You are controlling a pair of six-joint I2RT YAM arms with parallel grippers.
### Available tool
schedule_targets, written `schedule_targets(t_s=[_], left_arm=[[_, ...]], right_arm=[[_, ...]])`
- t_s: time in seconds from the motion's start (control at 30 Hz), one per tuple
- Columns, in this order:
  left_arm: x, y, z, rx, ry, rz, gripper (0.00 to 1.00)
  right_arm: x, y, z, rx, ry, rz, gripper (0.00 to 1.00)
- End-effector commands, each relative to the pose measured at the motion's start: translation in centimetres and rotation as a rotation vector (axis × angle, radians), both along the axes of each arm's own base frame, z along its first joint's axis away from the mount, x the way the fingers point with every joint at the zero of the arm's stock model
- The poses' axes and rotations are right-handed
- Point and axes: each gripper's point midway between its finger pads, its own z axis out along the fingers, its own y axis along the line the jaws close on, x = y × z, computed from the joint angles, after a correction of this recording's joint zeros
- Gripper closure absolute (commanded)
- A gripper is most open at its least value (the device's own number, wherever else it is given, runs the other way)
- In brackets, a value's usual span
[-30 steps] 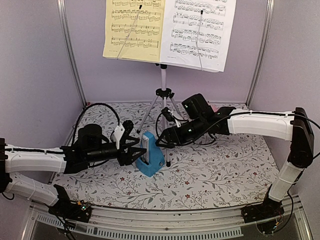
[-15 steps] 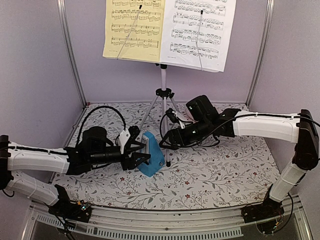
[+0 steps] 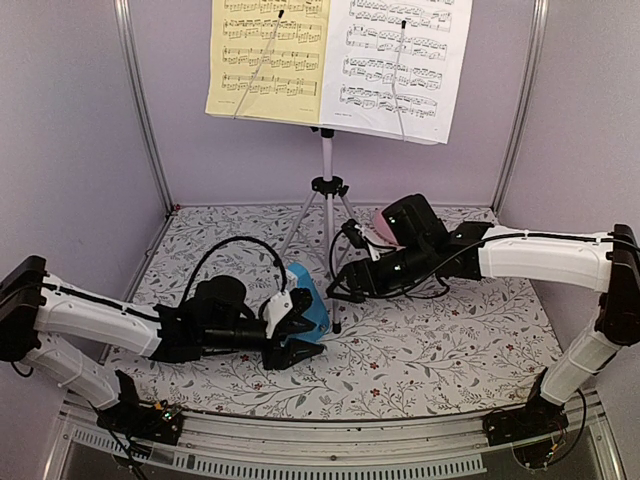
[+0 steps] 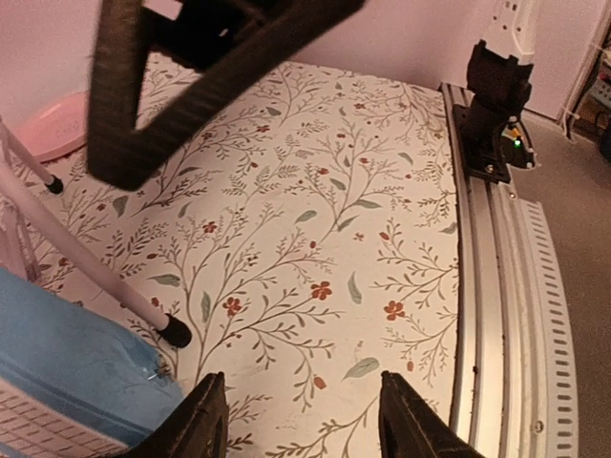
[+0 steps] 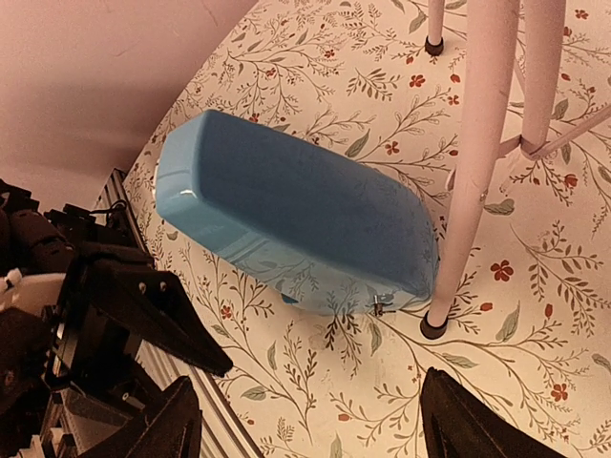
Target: Set up the instrument practice props
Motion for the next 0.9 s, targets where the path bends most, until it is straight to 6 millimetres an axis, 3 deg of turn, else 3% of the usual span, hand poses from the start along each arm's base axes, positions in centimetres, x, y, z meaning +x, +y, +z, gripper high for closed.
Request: schedule_targets(t_s=[0.0,0.17,0.47,0.7,0.87], left_arm=[[-2.7,-2.5,2.5,-0.072,-0.038,-0.079,0.45],[-2.1,1.0,5.6,-0.182,-0.068,0.076,0.4],[2.1,7.2,4.4,-0.124,-0.102,0.292,0.33],[5.2,8.6,3.4,-0.1,-0.103,0.36,0.32],[5.7,7.3,2.8,-0.079,-0.11,0.301,0.31]], right_arm=[[0.3,-0.6,1.1,0.01,-0.022,-0.035,0.19],[0.3,-0.9,1.2,0.005,-0.027,-0.044,0.19],[0.3,-0.4,0.4,0.007,-0.01,-0.032,0.19],[0.5,-0.2,0.2,0.007,-0.005,-0.032,0.19],[0.7,-0.1,0.2,0.005,-0.008,-0.036,0.19]])
